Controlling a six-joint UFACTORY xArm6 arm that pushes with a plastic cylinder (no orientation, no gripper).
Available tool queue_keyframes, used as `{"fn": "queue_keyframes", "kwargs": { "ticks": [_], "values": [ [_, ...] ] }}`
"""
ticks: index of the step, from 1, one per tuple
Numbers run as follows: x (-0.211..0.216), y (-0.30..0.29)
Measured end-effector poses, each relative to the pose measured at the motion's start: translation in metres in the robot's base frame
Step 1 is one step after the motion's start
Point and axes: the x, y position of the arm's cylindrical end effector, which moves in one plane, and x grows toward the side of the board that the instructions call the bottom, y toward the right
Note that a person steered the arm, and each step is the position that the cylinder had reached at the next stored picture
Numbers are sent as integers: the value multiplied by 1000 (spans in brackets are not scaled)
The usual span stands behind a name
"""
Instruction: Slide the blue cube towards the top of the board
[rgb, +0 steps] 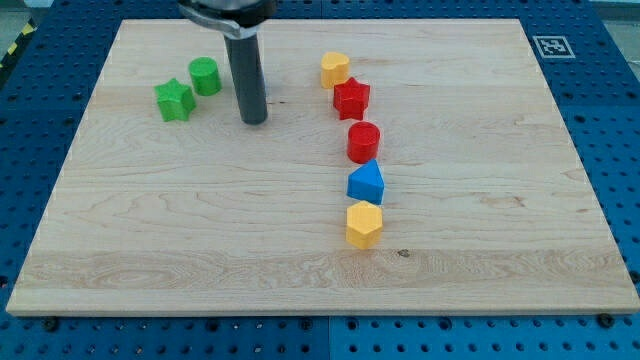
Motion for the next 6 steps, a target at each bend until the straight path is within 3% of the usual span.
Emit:
{"fn": "queue_keyframes", "kwargs": {
  "ticks": [2,6],
  "values": [
    [-41,0],
    [-91,-57]
  ]
}}
